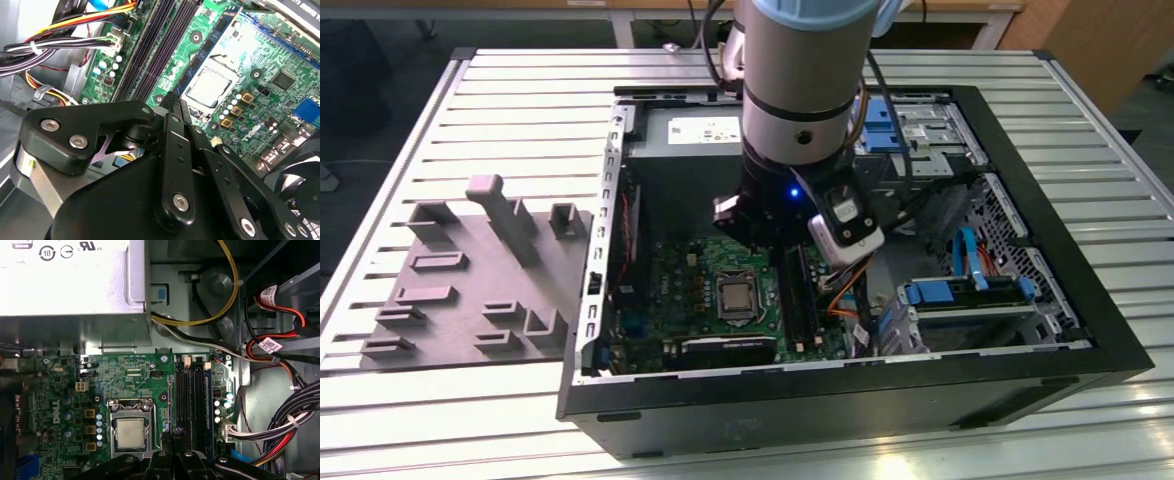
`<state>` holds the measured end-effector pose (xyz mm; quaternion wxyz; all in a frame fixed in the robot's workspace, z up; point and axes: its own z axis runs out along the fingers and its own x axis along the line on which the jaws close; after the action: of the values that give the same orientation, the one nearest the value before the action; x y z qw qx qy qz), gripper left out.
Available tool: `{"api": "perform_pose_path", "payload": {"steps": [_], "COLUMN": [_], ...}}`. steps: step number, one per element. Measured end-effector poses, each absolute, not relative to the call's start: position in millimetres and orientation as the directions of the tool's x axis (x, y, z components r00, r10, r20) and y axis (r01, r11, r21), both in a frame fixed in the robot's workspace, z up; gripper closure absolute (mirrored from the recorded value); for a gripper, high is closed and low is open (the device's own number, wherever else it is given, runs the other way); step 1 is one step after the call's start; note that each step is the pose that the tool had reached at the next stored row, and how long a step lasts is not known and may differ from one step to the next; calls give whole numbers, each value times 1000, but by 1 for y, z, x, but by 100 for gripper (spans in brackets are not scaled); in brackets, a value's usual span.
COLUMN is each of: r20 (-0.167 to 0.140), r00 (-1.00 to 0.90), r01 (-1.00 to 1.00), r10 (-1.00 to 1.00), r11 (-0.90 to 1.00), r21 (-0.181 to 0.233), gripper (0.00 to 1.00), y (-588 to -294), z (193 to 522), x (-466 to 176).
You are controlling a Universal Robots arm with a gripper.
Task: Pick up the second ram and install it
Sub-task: 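Insert the second ram into the second slot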
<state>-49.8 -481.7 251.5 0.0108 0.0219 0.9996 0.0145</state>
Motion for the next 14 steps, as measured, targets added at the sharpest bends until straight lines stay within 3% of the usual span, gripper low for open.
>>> {"api": "perform_pose_path", "payload": {"steps": [14], "r20": [-21], "r00": [-999], "r01": [39], "r10": [40], "r11": [999], "r21": [29], "gripper": [88], "y": [-482], "z": [245], "x": [-47]}}
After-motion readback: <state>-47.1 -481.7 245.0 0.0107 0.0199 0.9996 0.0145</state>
